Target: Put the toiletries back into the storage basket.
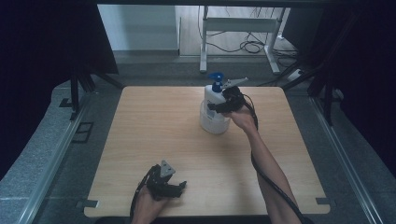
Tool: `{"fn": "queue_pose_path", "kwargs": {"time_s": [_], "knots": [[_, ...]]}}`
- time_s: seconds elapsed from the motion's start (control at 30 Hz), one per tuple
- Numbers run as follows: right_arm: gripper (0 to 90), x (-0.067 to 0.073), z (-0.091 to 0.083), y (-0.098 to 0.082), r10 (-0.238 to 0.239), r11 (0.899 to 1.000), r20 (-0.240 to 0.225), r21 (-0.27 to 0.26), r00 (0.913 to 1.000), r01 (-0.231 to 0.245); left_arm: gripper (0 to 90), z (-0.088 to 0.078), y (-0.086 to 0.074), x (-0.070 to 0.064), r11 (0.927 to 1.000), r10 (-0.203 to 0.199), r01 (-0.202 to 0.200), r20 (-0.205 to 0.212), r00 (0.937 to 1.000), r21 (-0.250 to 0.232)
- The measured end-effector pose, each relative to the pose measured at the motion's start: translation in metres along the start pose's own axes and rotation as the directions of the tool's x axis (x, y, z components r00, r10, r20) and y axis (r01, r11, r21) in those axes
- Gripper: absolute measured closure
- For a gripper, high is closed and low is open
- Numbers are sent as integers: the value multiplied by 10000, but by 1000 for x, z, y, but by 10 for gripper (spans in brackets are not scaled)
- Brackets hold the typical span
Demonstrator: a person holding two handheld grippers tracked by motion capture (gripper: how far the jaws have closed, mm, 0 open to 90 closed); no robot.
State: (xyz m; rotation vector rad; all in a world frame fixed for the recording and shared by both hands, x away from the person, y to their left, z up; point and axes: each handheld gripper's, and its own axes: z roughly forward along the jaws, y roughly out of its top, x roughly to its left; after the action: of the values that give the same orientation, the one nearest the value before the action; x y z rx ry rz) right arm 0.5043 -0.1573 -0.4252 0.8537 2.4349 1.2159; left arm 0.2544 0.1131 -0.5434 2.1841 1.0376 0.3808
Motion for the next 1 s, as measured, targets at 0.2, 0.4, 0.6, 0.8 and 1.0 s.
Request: {"fn": "queue_pose_path", "kwargs": {"time_s": [0.2, 0.4, 0.6, 0.8, 1.0], "knots": [[287, -1, -4, -1, 9, 9999, -18, -138, 10000, -9, 118, 0, 0, 0, 10000, 19, -19, 1, 10000, 19], [210, 0, -8, 0, 11, 9996, 0, -298, 10000, -11, 118, 0, 0, 0, 10000, 16, -16, -5, 10000, 17], [131, 1, -12, -1, 134, 9992, 101, -379, 9999, -130, 118, 0, 0, 0, 10000, 6, -6, -8, 10000, 2], [103, 2, -20, -1, 210, 9980, 174, -601, 9996, -199, 118, 0, 0, 0, 10000, 4, -4, -7, 10000, -1], [7, 6, -25, -3, 135, 9989, 227, -457, 9997, -125, 118, 0, 0, 0, 10000, 8, -8, -11, 10000, 13]]}}
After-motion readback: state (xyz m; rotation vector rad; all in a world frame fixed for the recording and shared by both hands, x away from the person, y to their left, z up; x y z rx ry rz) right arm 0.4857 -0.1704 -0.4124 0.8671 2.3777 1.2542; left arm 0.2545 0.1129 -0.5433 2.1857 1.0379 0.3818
